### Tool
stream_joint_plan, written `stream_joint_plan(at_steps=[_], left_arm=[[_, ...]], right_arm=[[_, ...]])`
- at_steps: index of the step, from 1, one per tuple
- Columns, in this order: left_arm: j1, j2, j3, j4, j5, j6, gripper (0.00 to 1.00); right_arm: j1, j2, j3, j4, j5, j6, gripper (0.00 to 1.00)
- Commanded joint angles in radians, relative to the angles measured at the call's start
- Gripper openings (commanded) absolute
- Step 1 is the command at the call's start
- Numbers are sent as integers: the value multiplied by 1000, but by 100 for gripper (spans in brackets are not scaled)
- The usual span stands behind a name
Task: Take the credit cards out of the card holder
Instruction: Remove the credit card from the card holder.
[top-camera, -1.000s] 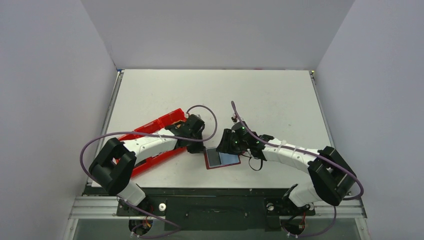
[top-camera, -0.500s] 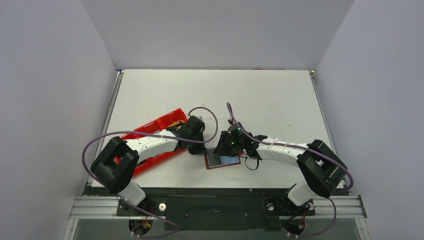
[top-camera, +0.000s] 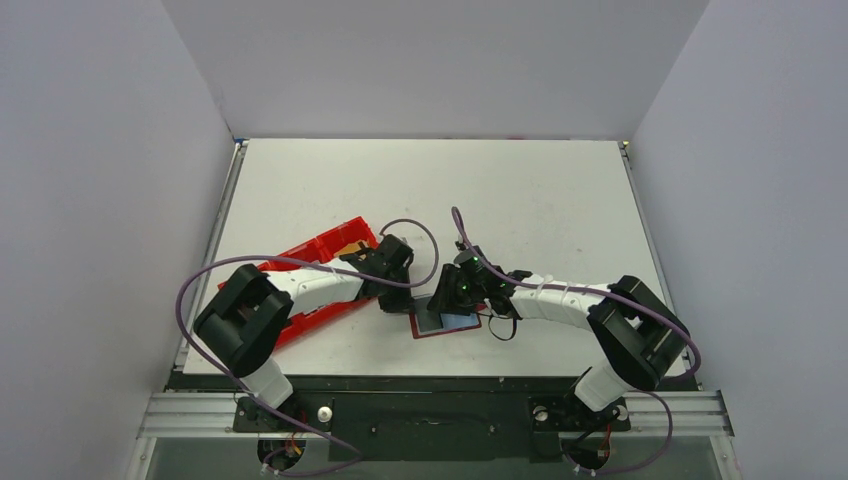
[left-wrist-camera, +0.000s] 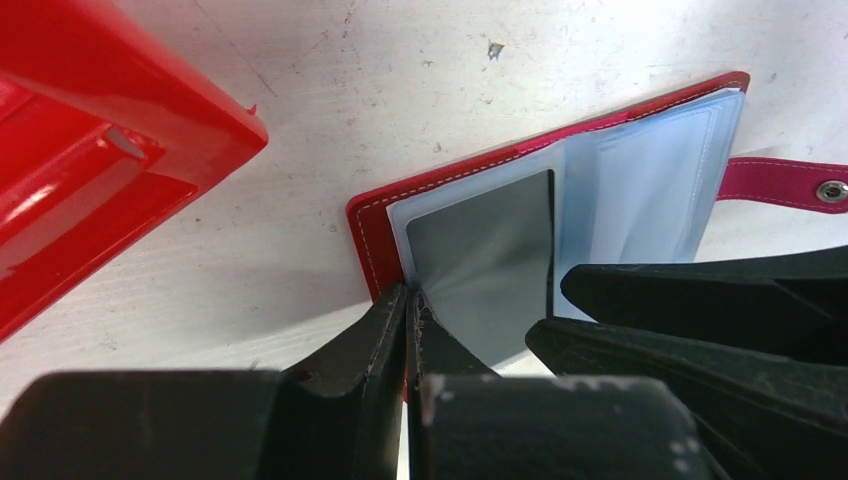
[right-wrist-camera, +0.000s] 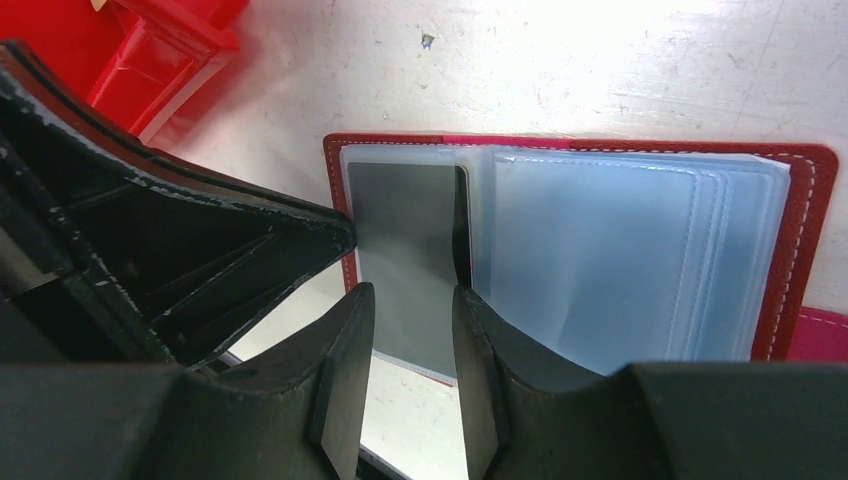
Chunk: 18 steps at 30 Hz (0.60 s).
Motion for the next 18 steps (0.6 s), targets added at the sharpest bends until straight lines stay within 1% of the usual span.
stream_joint_plan(at_steps=[1,6,10,14,18], left_arm=[[-6,19,3,38,7,-1,1],[-5,37,16,16,-1,-1,0],[-6,50,23,-3,-7,-1,0],[-6,62,25,-7,-5,-2,0],[-8,66,30,-10,-4,-4,0]], right_arm=[[-11,9,3,39,15,-4,32],[-21,15,-7,39,9,-9,33],[-34,10,-14,39,10,-12,37],[-43,12,-19,40,-1,-16,39],[-49,27,-33,101,-43,-2,37]])
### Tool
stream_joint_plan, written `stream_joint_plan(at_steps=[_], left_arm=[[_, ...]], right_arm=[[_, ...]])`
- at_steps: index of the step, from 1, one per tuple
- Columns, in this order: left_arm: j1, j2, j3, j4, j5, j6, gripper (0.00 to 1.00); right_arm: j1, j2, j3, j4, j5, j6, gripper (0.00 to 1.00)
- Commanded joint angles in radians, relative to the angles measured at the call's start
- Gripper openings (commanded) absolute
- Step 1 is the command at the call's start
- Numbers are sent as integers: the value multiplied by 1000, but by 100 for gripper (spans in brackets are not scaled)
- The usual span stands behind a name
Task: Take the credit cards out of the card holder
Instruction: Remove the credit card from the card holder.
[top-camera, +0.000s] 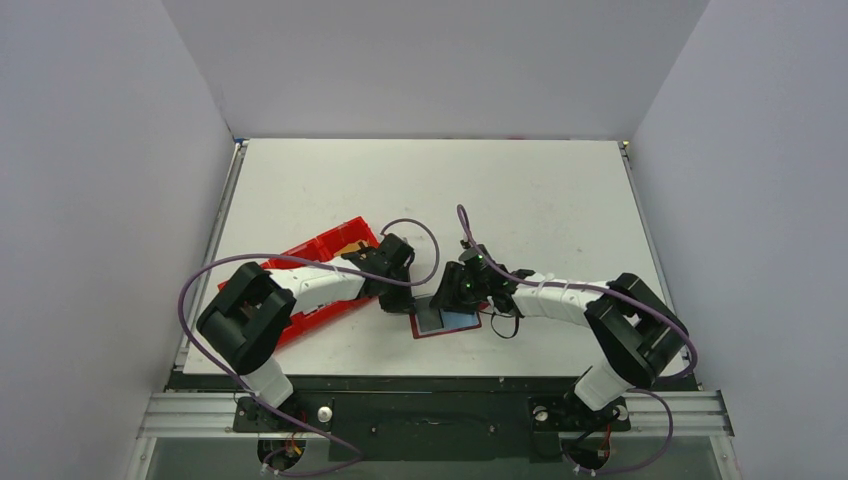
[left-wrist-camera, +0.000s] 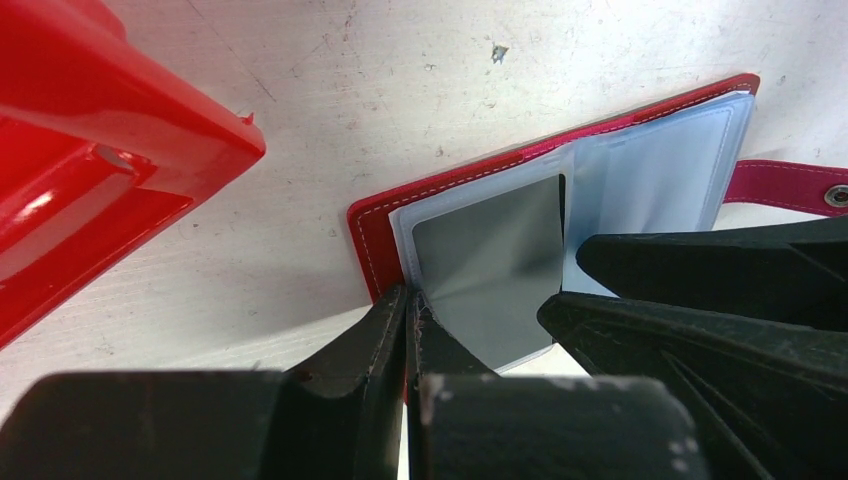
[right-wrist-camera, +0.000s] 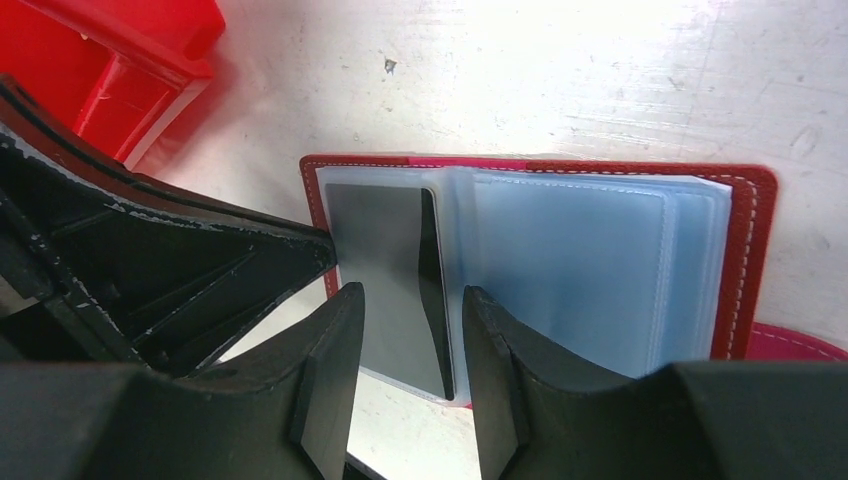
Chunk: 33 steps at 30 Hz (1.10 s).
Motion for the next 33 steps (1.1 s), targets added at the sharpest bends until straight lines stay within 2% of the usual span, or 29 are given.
stream_joint_plan(at_steps=[1,6,23,33], left_arm=[[-7,41,19,-7,-12,-3,0],[-8,49,21,-11,-12,-2,0],[-12,68,31,-24,-16,-5,0],[-17,79,42,-27,-17,-5,0]], right_arm=[[-10,20,-25,101,-45,6,37],[-23,32,-50,147,-81,31,25],[-74,13,-123,217,-118,73,10],[-81,13,-141,247,-149,76,7]])
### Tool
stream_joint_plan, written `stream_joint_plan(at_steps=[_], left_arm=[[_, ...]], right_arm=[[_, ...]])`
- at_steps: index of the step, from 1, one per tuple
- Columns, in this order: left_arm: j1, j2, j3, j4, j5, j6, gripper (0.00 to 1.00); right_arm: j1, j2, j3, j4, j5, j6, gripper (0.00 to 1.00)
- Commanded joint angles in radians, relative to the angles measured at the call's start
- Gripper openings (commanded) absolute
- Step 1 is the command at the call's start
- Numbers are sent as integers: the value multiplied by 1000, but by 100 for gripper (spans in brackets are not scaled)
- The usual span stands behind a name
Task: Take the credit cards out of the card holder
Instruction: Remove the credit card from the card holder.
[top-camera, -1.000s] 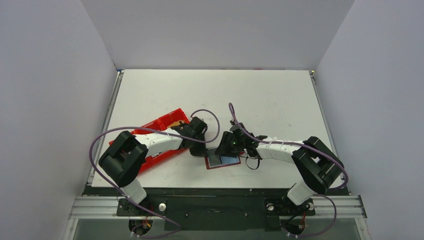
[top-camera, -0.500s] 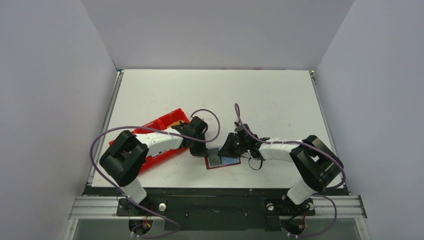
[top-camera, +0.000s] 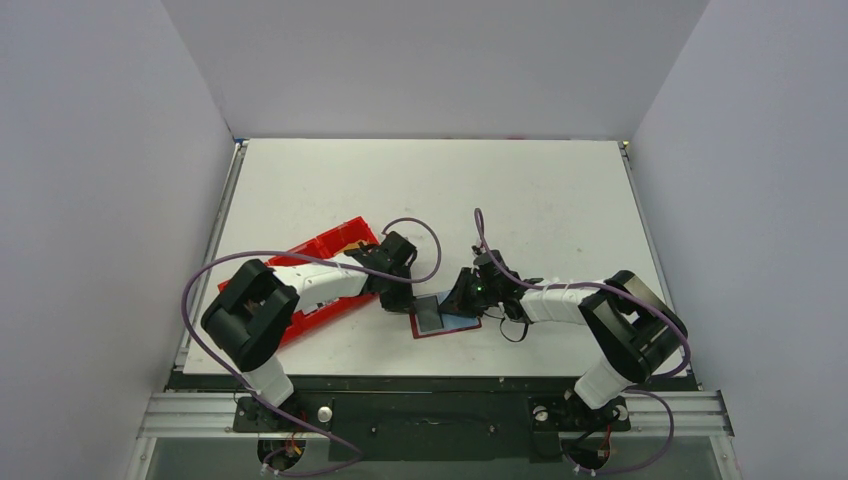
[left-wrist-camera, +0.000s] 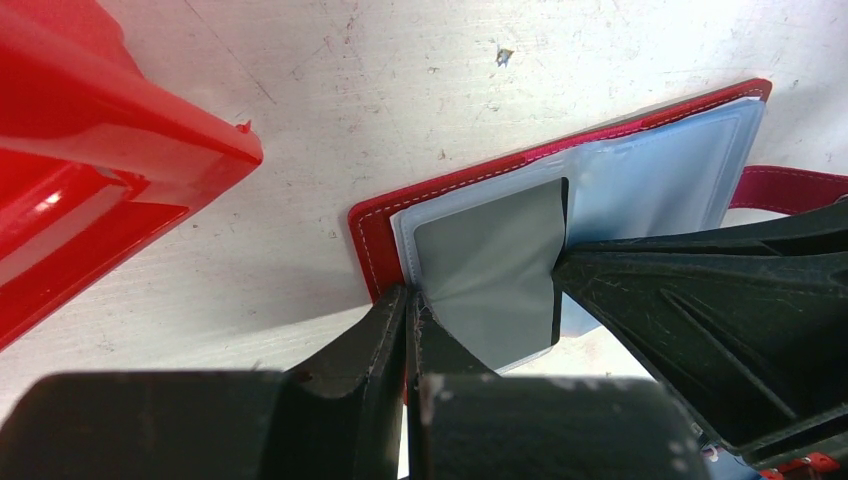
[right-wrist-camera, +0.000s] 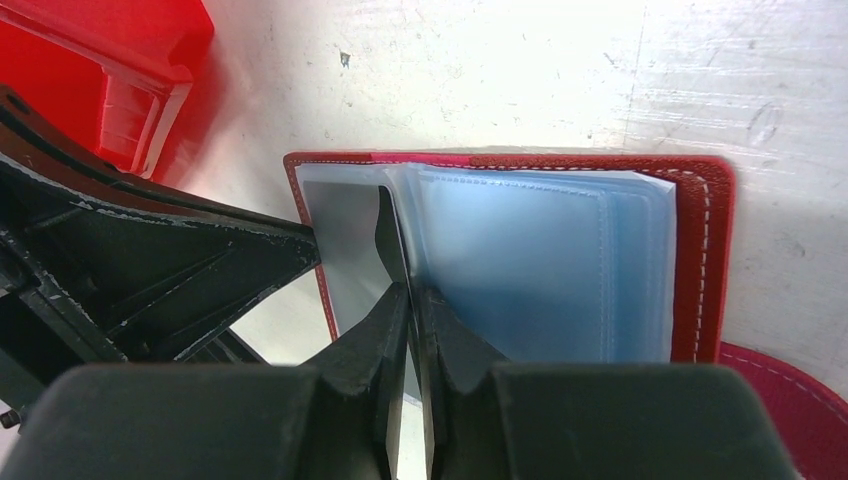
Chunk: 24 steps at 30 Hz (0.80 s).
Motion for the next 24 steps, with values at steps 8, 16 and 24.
stream_joint_plan(at_steps=[8,16,24], left_arm=[[-19,54,8,8,-18,-5,0],[-18,56,9,7,-17,-4,0],[-20,59,10,7,-17,-4,0]], right_arm=[[-12,-4,-20,42,-10,3,5],[-25,2,-35,56,-5,15,5],[-26,3,-34,54,-4,13,6]])
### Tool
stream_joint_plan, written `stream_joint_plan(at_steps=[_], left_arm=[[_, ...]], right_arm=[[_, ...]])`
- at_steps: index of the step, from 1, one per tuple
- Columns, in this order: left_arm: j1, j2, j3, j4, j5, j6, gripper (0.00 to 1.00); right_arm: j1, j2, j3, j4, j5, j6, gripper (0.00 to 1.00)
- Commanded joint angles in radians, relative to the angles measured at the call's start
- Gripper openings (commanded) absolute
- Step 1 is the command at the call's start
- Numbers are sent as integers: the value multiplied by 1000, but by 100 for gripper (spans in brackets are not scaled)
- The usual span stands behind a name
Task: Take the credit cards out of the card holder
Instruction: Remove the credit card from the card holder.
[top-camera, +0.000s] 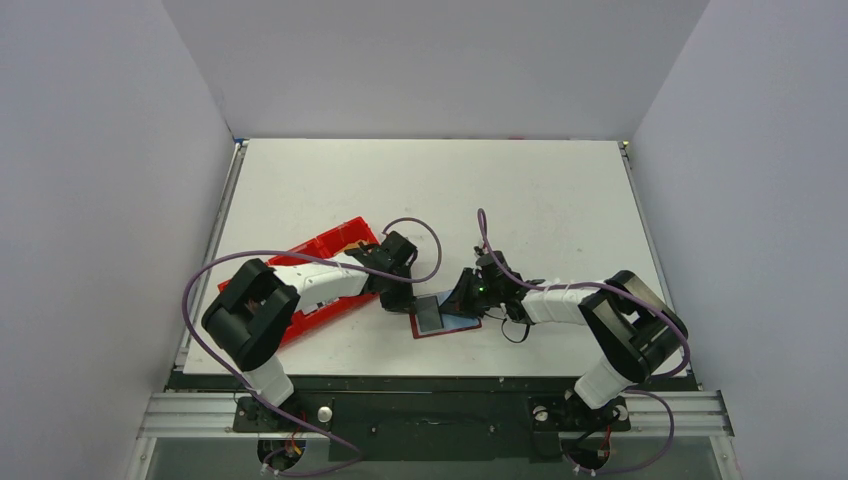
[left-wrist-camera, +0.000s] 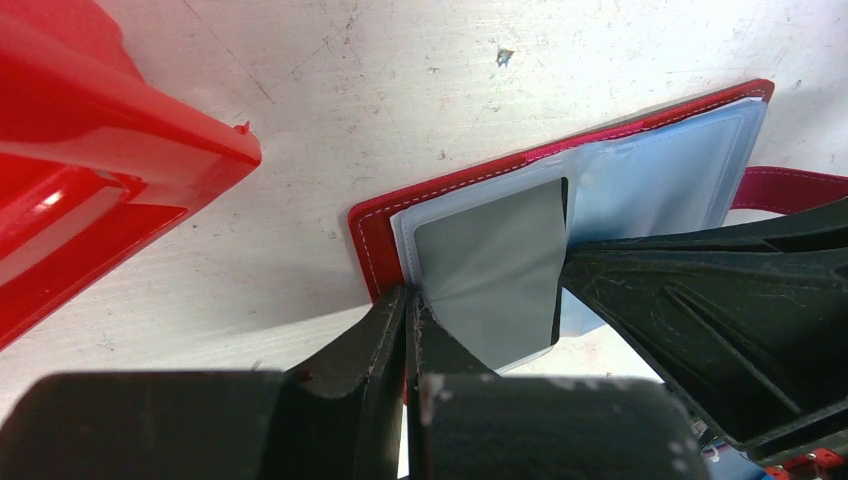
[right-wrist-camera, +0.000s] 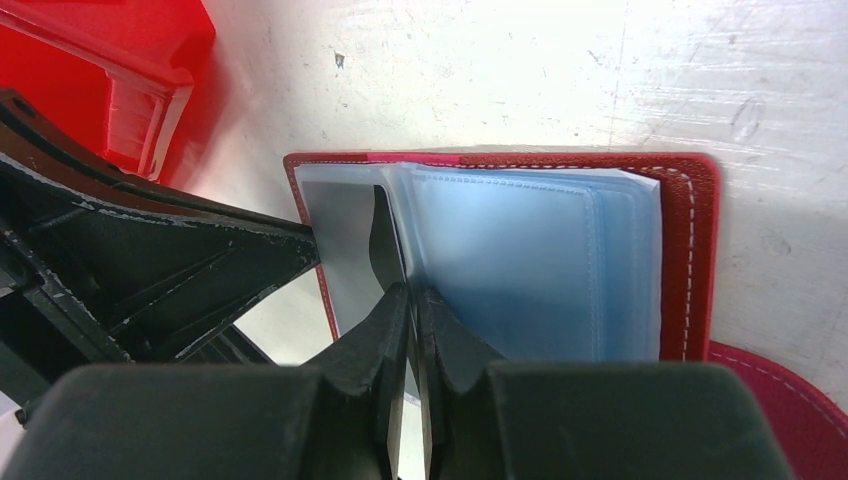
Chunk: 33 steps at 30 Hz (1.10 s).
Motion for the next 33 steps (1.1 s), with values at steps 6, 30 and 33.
stream_joint_plan(at_steps=[6,30,33], left_arm=[[-21,56,5,17,-15,-4,0],[-21,62,14,-13,-35,-5,0],[-18,62,9,-19,-39,-5,0]], right_arm=[[11,1,15,-32,35,-36,11],[79,-5,111,-205,145,-131,0],[73,-27,110,-229,160,-139,0]])
